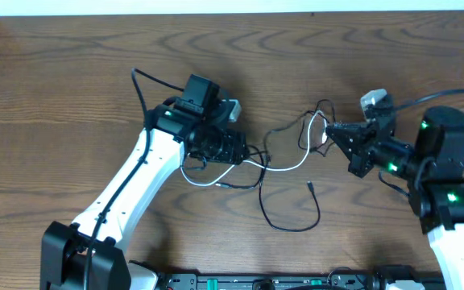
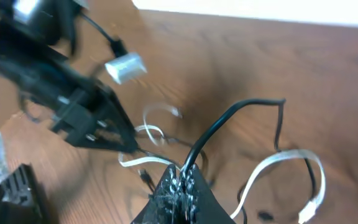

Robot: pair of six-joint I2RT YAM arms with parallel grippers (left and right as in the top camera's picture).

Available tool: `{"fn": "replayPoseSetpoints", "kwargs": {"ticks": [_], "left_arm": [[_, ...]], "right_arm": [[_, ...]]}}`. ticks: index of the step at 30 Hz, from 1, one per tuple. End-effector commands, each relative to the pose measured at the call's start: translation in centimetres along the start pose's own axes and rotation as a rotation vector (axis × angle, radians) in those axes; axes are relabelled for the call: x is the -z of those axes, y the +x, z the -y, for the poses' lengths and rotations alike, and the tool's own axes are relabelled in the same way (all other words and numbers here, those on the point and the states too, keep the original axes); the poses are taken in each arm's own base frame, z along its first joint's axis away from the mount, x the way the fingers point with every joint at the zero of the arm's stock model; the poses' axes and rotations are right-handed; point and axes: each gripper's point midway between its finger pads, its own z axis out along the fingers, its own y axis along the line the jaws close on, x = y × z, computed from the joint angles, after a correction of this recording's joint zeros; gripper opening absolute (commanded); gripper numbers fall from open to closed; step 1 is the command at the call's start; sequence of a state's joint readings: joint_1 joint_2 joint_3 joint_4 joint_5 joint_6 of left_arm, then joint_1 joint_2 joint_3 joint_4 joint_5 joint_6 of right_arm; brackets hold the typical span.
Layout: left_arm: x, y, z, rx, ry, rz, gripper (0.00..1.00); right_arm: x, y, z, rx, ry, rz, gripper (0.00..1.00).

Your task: Untangle cables

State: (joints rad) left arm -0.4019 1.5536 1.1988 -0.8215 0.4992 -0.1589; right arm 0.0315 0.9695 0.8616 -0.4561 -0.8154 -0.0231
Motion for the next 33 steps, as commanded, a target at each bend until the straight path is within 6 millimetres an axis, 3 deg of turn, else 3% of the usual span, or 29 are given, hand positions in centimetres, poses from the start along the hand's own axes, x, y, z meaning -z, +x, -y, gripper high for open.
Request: {"fn": "replayPoseSetpoints", "kwargs": {"ticks": [1,6,18,33], "left_arm": [[-0.5,0.3,0.2,-0.013,0.006,-0.019,0.6],[-0.5,0.6,1.2,-0.035,0.061,-0.03,0.71],[-1.0,-0.1,6.0,-0.179,0.223,0.007,0.71],[-3.2,0.8,6.2,-0.199,0.163,-0.038,0.71]], "right_arm": [[1.1,-1.7,-3.1,0.082,-0.107,0.054,0.01],[1.4,-1.7,-4.7,0.089,-0.198,0.058,0.01],[1.9,-2.8,-6.6,0.08,-0.305,0.094,0.01],[2.8,-5.1,-8.2,0.112,-0.39,0.162,0.01]]}}
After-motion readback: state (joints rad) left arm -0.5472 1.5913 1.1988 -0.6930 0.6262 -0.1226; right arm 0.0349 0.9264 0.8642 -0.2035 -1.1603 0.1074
